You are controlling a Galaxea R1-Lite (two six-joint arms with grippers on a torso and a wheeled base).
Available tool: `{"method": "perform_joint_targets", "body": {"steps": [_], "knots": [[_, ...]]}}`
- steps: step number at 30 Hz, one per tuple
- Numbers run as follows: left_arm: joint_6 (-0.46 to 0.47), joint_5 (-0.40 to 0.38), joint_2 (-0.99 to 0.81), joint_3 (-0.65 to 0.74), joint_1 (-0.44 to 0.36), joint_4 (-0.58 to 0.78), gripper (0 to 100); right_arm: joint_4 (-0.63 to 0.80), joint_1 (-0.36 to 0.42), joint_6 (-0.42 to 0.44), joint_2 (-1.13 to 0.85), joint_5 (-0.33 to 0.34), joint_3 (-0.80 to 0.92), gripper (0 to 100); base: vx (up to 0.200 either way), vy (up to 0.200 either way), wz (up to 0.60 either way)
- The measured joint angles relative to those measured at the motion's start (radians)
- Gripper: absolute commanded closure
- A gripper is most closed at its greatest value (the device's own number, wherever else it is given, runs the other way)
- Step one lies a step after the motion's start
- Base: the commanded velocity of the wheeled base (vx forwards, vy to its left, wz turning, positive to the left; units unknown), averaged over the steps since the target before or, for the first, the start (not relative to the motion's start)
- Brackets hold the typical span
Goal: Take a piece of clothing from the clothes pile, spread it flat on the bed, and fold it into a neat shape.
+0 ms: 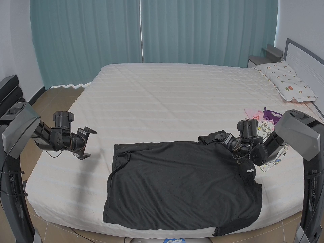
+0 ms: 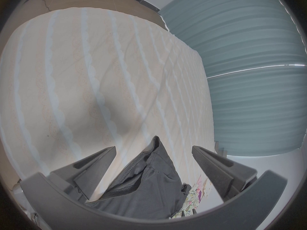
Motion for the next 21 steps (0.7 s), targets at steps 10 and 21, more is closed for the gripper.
{"method": "perform_joint_targets", "body": {"steps": [10, 21], "knots": [[0.005, 0.004, -0.004, 0.028, -0.004, -0.034, 0, 0.179, -0.004, 0.111, 0.140, 0.001, -0.304, 0, 0.000, 0.000, 0.00], [0.007, 0.005, -0.006, 0.040, -0.005, -0.042, 0, 0.201, -0.006, 0.170, 0.237, 0.003, -0.460, 0, 0.000, 0.000, 0.00]]}}
